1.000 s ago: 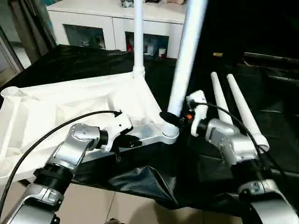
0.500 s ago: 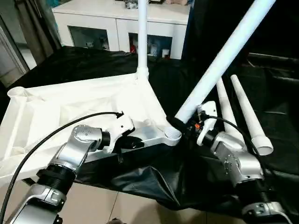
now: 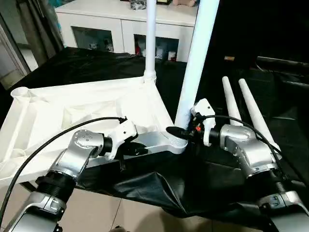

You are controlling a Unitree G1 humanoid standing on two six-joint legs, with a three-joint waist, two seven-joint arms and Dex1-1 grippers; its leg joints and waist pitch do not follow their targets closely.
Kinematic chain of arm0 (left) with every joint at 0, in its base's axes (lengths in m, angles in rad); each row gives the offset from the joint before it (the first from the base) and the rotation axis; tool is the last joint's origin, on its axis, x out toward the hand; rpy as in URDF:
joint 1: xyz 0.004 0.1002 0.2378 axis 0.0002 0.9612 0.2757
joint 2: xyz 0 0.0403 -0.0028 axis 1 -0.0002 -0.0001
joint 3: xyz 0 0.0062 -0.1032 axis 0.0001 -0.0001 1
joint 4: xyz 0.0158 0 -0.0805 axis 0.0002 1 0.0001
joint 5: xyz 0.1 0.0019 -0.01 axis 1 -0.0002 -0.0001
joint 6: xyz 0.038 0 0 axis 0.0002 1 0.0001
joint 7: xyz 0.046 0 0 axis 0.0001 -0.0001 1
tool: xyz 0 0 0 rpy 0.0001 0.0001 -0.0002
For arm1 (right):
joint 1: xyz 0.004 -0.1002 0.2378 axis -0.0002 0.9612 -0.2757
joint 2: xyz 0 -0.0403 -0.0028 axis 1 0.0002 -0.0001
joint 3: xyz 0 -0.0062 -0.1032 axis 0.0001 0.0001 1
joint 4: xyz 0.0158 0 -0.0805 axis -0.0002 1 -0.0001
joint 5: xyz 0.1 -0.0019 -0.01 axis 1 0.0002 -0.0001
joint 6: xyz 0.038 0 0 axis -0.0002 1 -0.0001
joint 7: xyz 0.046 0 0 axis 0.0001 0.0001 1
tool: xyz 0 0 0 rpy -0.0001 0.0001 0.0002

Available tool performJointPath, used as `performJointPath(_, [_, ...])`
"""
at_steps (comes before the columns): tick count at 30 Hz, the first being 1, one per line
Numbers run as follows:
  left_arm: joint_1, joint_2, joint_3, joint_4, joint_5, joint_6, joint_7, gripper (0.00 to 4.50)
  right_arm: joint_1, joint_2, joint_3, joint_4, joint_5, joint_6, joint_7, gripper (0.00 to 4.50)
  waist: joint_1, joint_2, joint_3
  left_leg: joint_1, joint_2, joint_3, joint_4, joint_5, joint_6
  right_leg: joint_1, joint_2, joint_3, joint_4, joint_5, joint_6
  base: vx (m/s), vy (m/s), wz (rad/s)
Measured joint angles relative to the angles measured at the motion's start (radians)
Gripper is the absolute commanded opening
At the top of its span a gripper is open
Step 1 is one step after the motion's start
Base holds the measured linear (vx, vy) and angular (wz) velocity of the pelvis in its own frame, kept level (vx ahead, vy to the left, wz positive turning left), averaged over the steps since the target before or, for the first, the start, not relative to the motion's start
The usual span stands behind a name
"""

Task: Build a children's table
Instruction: Rotate table base

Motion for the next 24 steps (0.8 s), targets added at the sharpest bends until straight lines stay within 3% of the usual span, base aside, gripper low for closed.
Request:
performJointPath(12, [0.003,0.018,-0.003,0.02,0.002,-0.066,-0.067,0.0,0.013,-0.018,0.0,0.053,0.009,-0.092,0.134,1.92,0.003,-0.001,-0.001,0.001,0.0,0.0,0.0,0.0,0.0,0.001,0.0,0.0,0.0,0.0,0.0,0.0,0.0,0.0])
performJointPath(24, [-0.009,0.018,-0.003,0.064,0.0,-0.079,-0.092,0.0,0.005,-0.005,-0.004,0.118,0.011,-0.15,0.17,1.92,0.002,-0.002,-0.001,0.012,0.0,0.0,-0.002,0.0,0.0,0.011,0.0,0.0,-0.004,0.0,0.0,0.0,0.0,0.0])
